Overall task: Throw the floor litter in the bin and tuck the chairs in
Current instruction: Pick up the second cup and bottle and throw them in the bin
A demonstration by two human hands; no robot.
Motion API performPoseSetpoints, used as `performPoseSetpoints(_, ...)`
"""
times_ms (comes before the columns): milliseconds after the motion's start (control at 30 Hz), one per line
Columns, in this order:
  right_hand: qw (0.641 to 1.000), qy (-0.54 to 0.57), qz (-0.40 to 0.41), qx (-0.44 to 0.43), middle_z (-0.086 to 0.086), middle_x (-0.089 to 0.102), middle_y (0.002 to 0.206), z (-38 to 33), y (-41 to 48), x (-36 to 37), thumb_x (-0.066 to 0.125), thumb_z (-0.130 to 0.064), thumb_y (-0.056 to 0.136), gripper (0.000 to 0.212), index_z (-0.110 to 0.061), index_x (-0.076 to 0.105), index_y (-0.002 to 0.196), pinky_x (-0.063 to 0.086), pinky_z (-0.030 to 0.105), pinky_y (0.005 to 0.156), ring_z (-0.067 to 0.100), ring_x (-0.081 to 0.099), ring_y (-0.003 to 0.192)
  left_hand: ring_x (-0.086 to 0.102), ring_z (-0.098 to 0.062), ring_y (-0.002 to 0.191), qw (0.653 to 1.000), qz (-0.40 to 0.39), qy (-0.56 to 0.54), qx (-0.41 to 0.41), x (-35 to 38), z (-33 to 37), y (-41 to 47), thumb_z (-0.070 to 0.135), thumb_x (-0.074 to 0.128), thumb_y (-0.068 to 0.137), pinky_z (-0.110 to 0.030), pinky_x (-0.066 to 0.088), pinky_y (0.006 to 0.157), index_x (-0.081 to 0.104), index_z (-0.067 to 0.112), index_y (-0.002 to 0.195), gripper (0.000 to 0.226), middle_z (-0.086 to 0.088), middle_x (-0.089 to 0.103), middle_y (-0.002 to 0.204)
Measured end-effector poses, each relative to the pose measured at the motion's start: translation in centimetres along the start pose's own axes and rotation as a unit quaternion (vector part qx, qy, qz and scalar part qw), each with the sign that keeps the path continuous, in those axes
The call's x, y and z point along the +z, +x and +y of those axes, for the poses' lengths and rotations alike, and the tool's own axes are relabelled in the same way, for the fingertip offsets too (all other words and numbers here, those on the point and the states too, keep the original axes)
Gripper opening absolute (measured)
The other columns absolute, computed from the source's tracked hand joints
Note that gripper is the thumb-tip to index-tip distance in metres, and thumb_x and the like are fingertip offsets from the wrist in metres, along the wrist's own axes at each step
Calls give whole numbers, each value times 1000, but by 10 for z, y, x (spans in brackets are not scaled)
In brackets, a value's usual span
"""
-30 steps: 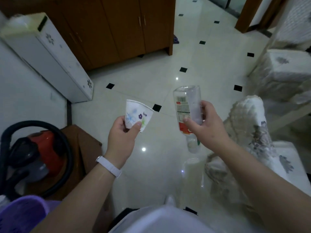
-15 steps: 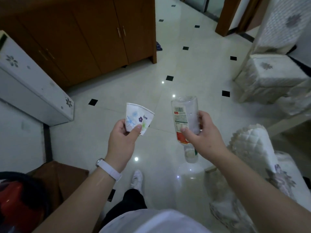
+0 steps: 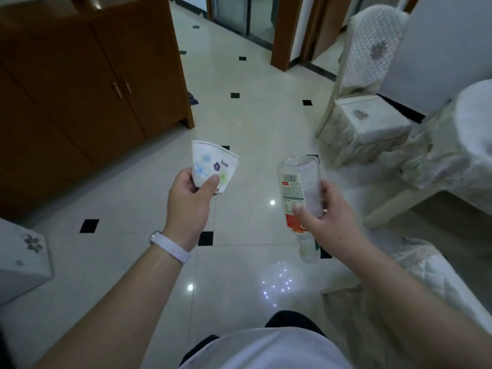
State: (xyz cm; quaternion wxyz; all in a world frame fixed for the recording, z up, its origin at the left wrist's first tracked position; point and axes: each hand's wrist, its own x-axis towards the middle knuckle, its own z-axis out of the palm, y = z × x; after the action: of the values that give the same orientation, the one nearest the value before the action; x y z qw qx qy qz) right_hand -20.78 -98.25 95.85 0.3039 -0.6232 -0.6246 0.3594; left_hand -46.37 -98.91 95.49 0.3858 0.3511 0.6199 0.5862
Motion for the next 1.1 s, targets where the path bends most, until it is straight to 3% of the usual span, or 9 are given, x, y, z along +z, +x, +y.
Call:
performPoseSetpoints(167,999,13,35,19,-20,64,102,0,54,-1,73,-45,75,56,-33,46,123,57,37,76,-3,64,88,64,2,76,999,-42,9,-15,27,-6,51,13,67,91,-12,48,64,61,17,103,14,3,71,100)
performPoseSetpoints(333,999,17,22,31,-18,65,103,10,125,-1,73,-38,80,52,-33,46,124,50,21,73,-6,63,86,65,1,77,998,-51,35,-17,67,-10,110,13,67,91,-11,48,64,61,21,99,13,7,70,97)
performPoseSetpoints(600,997,67,11,33,-17,67,102,33,292,-46,75,-38,78,53,-31,48,123,54,32,79,-2,65,86,67,1,83,994,-69,80,-7,183,18,236,14,67,91,-14,50,67,60,25,100,15,9,71,102)
performPoseSetpoints(767,998,63,19,17,-17,65,104,38,383,-83,74,-40,78,52,-30,49,123,49,24,75,-4,63,89,69,-8,92,991,-85,97,20,245,32,304,16,69,90,-25,53,77,61,26,102,17,6,72,104)
performPoseSetpoints(867,997,73,30,16,-16,64,106,39,418,-87,74,-38,78,52,-31,48,122,50,24,77,-1,63,93,69,-7,87,993,-69,96,17,266,32,332,14,69,89,-22,51,72,61,23,101,17,3,72,103)
performPoseSetpoints(1000,997,66,29,29,-20,63,107,36,462,-82,75,-36,79,51,-34,45,121,46,14,72,-7,61,93,67,-1,79,994,-73,83,12,285,29,373,10,68,90,-14,50,66,61,16,103,16,5,71,98)
performPoseSetpoints(1100,996,67,33,40,-19,63,106,33,501,-75,74,-36,79,51,-31,46,122,51,24,78,-3,63,93,66,3,77,994,-75,74,11,296,22,419,11,68,90,-12,49,64,60,15,105,17,4,71,100)
